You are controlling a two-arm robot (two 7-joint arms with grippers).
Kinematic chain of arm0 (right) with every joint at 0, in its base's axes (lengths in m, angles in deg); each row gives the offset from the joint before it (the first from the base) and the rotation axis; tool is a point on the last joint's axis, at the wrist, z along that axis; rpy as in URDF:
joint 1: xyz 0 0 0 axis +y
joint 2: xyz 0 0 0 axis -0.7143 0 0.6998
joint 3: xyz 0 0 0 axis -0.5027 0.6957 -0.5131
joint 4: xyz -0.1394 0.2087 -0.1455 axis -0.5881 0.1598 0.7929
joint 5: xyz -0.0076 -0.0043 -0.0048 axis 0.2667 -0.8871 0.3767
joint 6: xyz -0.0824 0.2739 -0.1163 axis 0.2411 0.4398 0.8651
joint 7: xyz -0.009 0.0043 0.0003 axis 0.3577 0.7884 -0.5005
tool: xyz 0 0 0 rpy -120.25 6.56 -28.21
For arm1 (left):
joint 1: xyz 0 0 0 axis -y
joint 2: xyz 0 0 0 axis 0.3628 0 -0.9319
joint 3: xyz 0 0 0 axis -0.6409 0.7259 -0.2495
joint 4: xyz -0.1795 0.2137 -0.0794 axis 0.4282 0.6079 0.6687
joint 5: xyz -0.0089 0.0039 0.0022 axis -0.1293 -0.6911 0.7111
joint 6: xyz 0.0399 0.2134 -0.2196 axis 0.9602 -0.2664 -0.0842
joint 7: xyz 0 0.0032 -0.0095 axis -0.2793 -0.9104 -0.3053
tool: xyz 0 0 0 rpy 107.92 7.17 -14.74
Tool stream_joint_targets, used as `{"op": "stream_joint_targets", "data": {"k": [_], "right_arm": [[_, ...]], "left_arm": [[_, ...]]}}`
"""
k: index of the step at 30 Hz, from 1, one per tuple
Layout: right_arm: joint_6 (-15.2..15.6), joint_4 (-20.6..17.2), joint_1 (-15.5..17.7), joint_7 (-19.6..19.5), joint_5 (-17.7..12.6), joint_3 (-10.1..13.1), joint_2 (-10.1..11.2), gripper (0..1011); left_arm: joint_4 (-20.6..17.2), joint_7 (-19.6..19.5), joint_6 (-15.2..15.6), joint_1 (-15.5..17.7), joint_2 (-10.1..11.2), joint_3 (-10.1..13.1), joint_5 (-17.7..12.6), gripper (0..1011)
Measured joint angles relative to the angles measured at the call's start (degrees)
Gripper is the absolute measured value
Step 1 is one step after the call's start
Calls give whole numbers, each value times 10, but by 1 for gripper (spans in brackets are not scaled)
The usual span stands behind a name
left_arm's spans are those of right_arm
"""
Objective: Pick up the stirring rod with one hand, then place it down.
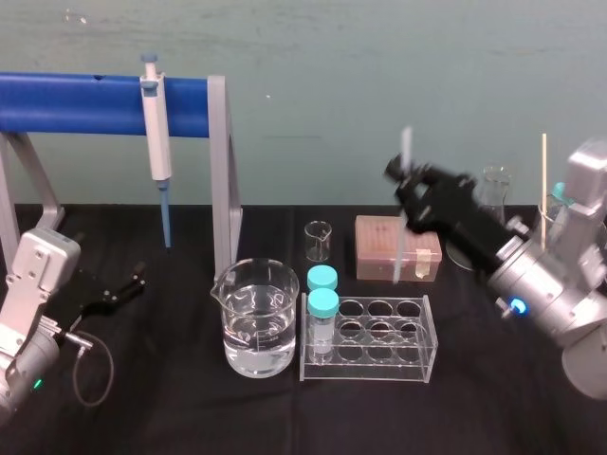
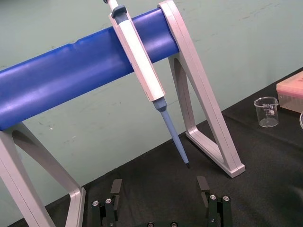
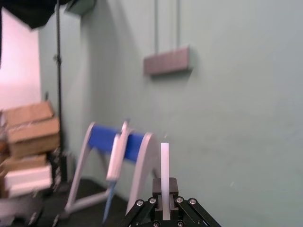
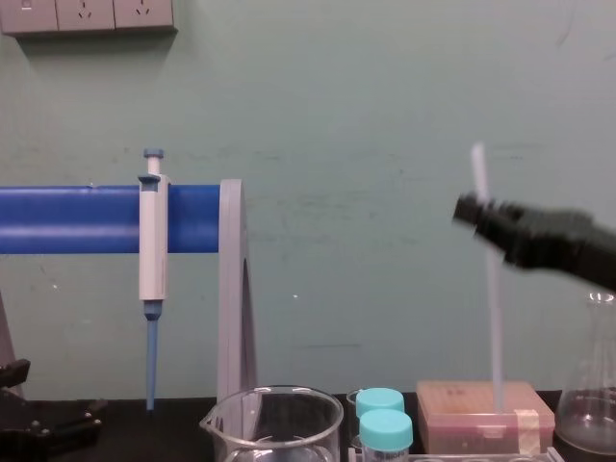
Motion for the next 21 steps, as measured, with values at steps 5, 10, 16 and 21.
{"op": "stream_joint_targets", "data": {"k": [5,10,16,21], "right_arm": [[-12,-28,5,-21,-6,31,2,72],[-15,-43,11,-50,7,60,7,72],[-8,-45,19,-75,29,84,13,72],[-3,-43,23,-80,39,94,14,72]], "left_arm": [[0,0,0,0,0,0,0,1000],[0,0,0,0,0,0,0,1000],[0,0,0,0,0,0,0,1000],[0,0,0,0,0,0,0,1000]]}}
